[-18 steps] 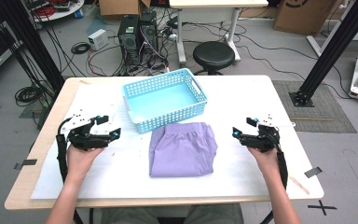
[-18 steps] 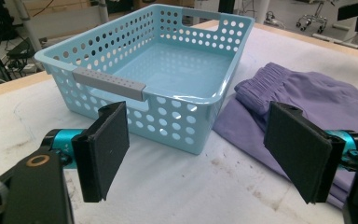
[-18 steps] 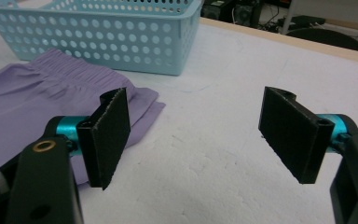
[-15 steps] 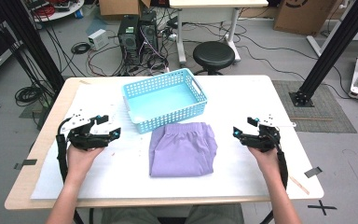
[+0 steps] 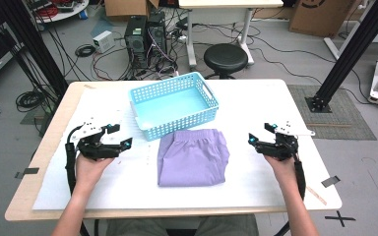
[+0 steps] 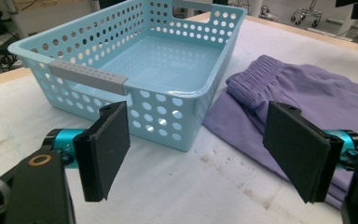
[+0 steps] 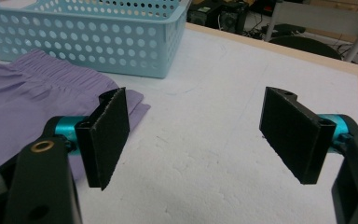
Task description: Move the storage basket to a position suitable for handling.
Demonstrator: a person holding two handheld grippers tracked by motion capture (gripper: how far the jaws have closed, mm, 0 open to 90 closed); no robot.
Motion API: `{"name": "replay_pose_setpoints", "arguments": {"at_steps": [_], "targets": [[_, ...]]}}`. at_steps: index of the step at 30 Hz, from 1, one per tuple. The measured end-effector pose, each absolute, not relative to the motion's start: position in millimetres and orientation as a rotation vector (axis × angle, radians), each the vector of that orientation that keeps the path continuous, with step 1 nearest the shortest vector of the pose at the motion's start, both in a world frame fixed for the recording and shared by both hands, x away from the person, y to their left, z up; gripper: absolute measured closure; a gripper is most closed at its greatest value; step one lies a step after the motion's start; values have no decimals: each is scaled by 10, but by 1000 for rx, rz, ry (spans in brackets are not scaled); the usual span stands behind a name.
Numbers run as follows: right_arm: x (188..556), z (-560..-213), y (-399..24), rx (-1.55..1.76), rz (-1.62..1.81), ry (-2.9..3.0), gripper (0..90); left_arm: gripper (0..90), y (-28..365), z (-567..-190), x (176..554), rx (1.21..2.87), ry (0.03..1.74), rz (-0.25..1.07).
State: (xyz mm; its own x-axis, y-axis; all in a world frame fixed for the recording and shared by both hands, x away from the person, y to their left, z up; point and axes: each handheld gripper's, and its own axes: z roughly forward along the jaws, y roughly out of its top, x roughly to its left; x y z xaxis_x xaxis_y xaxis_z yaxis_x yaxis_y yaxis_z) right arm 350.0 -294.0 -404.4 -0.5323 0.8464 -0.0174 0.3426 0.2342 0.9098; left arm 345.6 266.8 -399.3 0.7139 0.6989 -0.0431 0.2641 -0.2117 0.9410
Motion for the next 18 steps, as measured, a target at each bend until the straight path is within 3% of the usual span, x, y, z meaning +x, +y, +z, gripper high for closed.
{"name": "replay_pose_setpoints", "arguments": {"at_steps": [18], "targets": [[3541,-4055,-2876,1088,1259,1999,254,262,2568,-4100,3410,1830,802,442]]}}
